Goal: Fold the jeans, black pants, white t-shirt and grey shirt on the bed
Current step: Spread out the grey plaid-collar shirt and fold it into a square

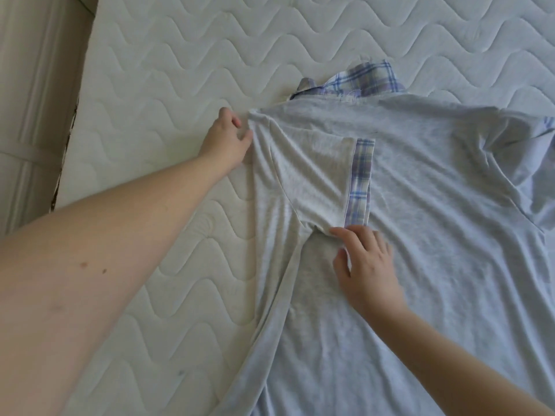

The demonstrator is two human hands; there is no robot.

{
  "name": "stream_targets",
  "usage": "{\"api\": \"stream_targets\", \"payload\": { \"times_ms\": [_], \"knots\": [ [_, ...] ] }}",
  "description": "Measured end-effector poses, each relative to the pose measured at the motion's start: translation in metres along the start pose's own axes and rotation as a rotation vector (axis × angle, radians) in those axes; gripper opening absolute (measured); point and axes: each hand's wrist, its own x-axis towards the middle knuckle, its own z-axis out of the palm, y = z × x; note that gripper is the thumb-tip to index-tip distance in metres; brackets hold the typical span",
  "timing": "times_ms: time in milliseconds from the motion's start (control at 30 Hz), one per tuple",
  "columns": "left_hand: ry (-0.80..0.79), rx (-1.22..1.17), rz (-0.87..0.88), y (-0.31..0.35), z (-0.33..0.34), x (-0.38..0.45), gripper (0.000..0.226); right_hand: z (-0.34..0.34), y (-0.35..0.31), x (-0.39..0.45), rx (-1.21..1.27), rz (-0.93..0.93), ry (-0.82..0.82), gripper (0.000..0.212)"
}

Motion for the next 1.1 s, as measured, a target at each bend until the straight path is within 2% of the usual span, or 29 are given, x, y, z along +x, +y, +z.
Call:
{"api": "stream_targets", "payload": {
  "times_ms": [67,133,267,333,400,467,567,700,800,967,1100],
  "knots": [
    [-0.028,-0.108,-0.055,-0.019,0.004,-0.035,0.023,0.007,-0.022,-0.010,0.169,0.121,-0.050,0.030],
    [-0.121,-0.160,-0.092,-0.037,0.007,-0.073,0.017,0.016,-0.041,-0.018,0.307,0.239,-0.090,0.032],
    [-0.236,-0.220,-0.147,-0.051,0.015,-0.138,0.030,0.025,-0.075,-0.019,0.817,0.794,-0.212,0.040],
    [-0.295,-0.278,-0.197,-0.050,0.018,-0.170,0.037,0.031,-0.083,-0.016,0.964,0.922,-0.237,0.034],
    [-0.376,-0.279,-0.213,-0.051,0.018,-0.204,0.047,0.037,-0.088,-0.013,0.996,0.941,-0.295,0.031],
    [-0.477,-0.238,-0.215,-0.055,0.015,-0.243,0.059,0.044,-0.092,-0.015,0.970,0.962,-0.420,0.035],
    [-0.557,-0.142,-0.207,-0.064,0.009,-0.302,0.062,0.050,-0.098,-0.028,0.942,1.008,-0.564,0.041],
    [-0.625,0.016,-0.205,-0.083,0.008,-0.363,0.048,0.050,-0.106,-0.047,1.005,1.027,-0.607,0.039],
    [-0.603,0.011,-0.211,-0.104,0.007,-0.397,0.030,0.054,-0.113,-0.062,1.047,1.066,-0.620,0.036],
    [-0.590,-0.028,-0.207,-0.124,0.010,-0.429,0.029,0.064,-0.118,-0.092,1.055,1.042,-0.545,0.022],
    [-0.564,0.004,-0.132,-0.125,0.002,-0.458,0.028,0.069,-0.125,-0.123,1.005,1.044,-0.533,0.031]
  ]
}}
